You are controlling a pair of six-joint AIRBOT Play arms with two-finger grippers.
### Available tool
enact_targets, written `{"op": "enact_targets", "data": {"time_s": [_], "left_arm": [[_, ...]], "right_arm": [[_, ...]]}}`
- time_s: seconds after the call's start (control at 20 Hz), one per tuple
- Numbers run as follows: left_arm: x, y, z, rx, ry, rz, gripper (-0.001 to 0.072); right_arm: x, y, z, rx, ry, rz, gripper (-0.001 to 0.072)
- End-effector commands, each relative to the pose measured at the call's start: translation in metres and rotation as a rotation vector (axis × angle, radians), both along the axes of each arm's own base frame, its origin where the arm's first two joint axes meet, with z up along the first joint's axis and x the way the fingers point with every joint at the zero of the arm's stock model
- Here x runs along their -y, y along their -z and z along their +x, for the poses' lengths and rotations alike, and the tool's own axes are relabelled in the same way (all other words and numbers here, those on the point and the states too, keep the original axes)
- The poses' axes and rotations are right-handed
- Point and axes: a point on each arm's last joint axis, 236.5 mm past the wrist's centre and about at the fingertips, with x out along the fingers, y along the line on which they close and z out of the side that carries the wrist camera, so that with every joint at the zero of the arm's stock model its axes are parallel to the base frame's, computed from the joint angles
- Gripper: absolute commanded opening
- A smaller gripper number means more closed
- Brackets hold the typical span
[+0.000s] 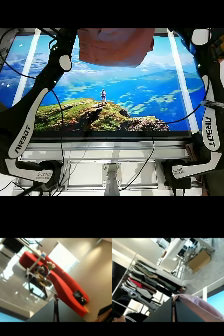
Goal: Fold the clothes and pants, and hang the long-sleeved shirts on hangers.
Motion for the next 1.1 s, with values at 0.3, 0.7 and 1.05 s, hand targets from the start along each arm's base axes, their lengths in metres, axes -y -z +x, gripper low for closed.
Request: {"op": "enact_targets", "data": {"time_s": [0.3, 0.7, 1.05], "left_arm": [[0.007, 0.162, -0.022, -0.612, 0.196, 0.406, 0.0009], [-0.007, 0.253, -0.095, -0.83, 0.282, 0.561, 0.0009], [-0.037, 0.315, -0.202, -0.98, 0.324, 0.616, 0.0009]], "right_arm": [[-0.006, 0.1, -0.027, -0.303, -0.218, -0.337, 0.0007], [-0.014, 0.207, -0.093, -0.578, -0.312, -0.399, 0.0006], [-0.006, 0.28, -0.208, -0.771, -0.337, -0.384, 0.0007]]}}
